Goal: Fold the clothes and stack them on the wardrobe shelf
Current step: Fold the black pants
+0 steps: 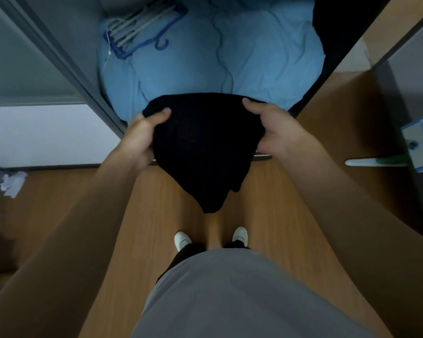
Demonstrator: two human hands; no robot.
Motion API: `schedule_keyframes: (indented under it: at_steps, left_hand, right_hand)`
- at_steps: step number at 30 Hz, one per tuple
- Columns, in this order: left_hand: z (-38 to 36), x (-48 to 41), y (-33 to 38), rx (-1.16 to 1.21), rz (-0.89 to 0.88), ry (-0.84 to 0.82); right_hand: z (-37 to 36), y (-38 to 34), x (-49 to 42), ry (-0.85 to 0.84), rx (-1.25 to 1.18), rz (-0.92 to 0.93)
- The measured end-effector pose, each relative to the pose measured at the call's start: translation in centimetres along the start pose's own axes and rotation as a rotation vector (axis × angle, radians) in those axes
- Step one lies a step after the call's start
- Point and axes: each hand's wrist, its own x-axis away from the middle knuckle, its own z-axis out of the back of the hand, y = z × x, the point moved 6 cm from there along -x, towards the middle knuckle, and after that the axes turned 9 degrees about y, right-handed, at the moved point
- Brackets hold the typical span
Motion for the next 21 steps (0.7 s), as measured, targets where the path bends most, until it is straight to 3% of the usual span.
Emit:
schedule_keyframes:
  at_steps: [3, 5, 8, 12, 14, 17, 21]
  left_hand:
    - [-1.1, -0.3, 1.6, 0.107, 0.061, 0.005]
    - [-2.4, -0.1, 1.8, 0.131, 0.146, -0.068]
    - [-3.4, -0.2, 2.3, 0.140, 0.139, -0.176]
    - [-2.3, -0.4, 1.1, 0.045, 0.133, -0.309]
    - [-1.3, -1.1, 0.3, -0.124, 0.070, -0.274]
    - [-0.4, -2.4, 1.1, -0.195, -0.061, -0.111]
    - [0.2, -3.7, 2.0, -0.213, -0.061, 0.074]
  right_hand:
    - [0.3, 0.2, 0.2, -0.084, -0.082, 0.017]
    - [-0.1, 1.5, 0.5, -0.194, -0.064, 0.031]
    - [-0.3, 2.0, 0.8, -0.293, -0.097, 0.075]
    - [0.2, 0.8, 0.3, -0.211, -0.005, 0.138]
    - [0.3, 0.7, -0.2, -0.125, 0.055, 0.108]
    - [-0.6, 0.6, -0.4, -0.058, 0.102, 0.061]
    - [-2.5, 1.0, -0.4, -0.133, 0.029, 0.025]
